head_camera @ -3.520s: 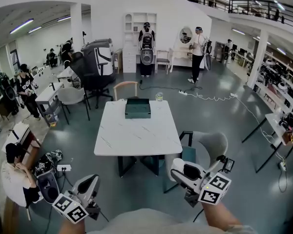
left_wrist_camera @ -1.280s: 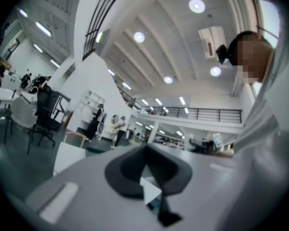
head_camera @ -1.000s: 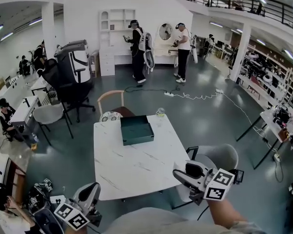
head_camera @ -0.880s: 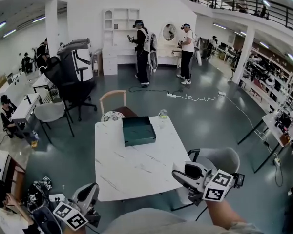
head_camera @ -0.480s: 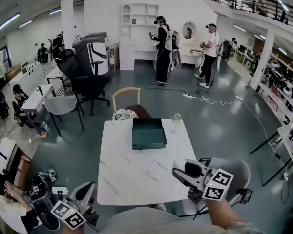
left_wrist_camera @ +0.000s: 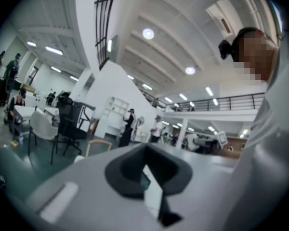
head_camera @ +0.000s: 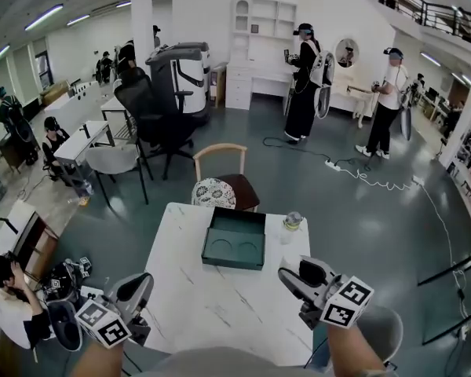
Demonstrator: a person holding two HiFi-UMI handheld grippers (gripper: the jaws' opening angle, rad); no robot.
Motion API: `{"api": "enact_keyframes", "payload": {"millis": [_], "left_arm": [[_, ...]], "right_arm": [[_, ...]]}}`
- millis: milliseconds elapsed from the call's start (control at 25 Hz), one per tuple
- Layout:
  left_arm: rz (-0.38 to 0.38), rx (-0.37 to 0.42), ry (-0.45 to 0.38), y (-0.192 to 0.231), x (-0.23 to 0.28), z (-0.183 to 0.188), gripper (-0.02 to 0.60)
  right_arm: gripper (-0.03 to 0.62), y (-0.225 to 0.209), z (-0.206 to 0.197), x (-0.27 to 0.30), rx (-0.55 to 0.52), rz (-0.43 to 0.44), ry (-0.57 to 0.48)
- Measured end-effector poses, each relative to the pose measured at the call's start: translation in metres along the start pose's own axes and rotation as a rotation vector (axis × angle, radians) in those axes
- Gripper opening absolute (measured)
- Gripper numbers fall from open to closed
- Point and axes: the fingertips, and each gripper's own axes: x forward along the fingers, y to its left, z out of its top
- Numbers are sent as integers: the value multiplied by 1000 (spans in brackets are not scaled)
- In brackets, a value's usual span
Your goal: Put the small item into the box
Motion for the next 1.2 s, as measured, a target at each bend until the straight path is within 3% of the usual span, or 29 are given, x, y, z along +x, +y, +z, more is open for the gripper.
{"api": "enact_keyframes", "payload": {"millis": [200, 400, 640, 840, 1200], "left_arm": [[-27, 93, 35, 17, 91, 16, 3], [-93, 175, 38, 57, 159, 36, 3], [-206, 190, 67, 110, 226, 29, 4], [-227, 175, 105, 158, 277, -1, 5], [-246, 110, 167, 212, 356, -82, 3]], "right_arm": [[166, -78, 16, 29, -66, -44, 61], [166, -113, 33, 94, -158, -67, 112], [166, -152, 27, 174, -247, -129, 220], [166, -194, -4, 229, -285, -132, 333], [166, -264, -98, 295, -269, -77, 497]]}}
